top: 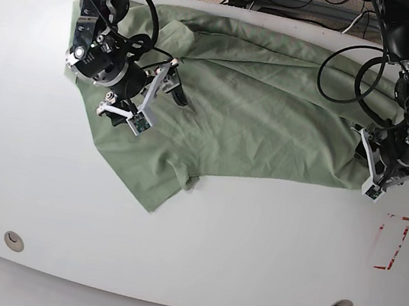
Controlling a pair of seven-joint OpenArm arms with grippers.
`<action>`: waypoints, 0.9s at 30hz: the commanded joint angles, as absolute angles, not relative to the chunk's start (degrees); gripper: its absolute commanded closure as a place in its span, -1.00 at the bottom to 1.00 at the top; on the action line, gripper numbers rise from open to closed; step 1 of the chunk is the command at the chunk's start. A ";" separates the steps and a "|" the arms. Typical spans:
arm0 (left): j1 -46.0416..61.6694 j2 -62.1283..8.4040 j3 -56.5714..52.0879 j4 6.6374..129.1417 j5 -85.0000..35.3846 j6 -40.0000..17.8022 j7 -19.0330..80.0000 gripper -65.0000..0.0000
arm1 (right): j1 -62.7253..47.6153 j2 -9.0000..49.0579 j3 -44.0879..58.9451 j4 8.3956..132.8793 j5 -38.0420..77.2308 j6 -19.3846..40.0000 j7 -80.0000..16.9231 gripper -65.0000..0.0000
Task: Layout the t-shirt on the table in an organized manner, then fold the t-shirt properly
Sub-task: 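Lower the left gripper to the polo's side edge near the hem, then move the right gripper to the polo's opposite side edge and grasp it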
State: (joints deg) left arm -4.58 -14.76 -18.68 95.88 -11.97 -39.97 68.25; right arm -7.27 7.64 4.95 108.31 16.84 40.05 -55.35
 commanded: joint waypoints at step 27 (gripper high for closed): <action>-1.80 -17.27 -19.12 102.37 -11.91 -40.00 42.59 0.12 | 0.48 10.15 16.75 106.07 1.36 40.00 -42.33 -0.42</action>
State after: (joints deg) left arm -0.56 -16.53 -18.81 101.41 -11.38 -40.21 43.44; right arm -2.83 9.80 15.44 107.50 0.73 39.92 -43.59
